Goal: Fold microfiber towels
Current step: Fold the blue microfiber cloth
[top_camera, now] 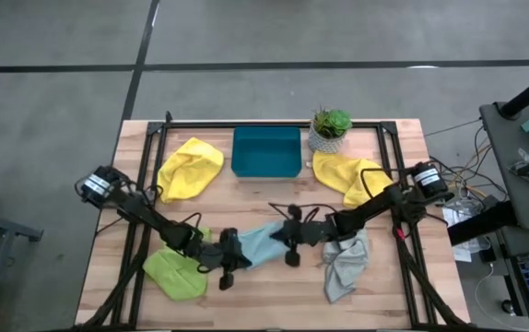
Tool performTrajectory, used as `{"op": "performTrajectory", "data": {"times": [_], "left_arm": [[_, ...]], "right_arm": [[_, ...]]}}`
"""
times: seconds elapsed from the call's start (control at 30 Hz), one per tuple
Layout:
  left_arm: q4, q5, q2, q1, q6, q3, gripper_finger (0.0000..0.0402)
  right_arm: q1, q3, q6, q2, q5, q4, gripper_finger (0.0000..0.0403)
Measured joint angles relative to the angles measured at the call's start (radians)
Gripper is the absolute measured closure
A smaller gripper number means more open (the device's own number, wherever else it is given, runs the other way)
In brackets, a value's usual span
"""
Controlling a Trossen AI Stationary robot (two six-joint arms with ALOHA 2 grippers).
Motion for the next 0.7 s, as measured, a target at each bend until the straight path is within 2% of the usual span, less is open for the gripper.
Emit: {"op": "performTrajectory", "data": {"times": [0.13,0.37,0.47,0.7], "left_arm": [[-0.032,0.001,-0.014,-0.001,-0.006,0.000,0.0393],[-0.031,0.002,0.062,-0.001,-0.033,0.002,0.0393],[-0.024,0.032,0.098,0.000,-0.044,0.007,0.0393],[-0.075,0.041,0.093,0.000,-0.085,0.008,0.0393]], "right_arm": [[0.031,0.000,0.025,0.007,-0.096,-0.020,0.0394],[0.054,-0.002,0.083,0.046,-0.096,-0.089,0.0394],[0.054,-0.002,0.089,0.053,-0.096,-0.123,0.0394],[0.054,0.001,0.096,0.052,-0.096,-0.214,0.0394]]}}
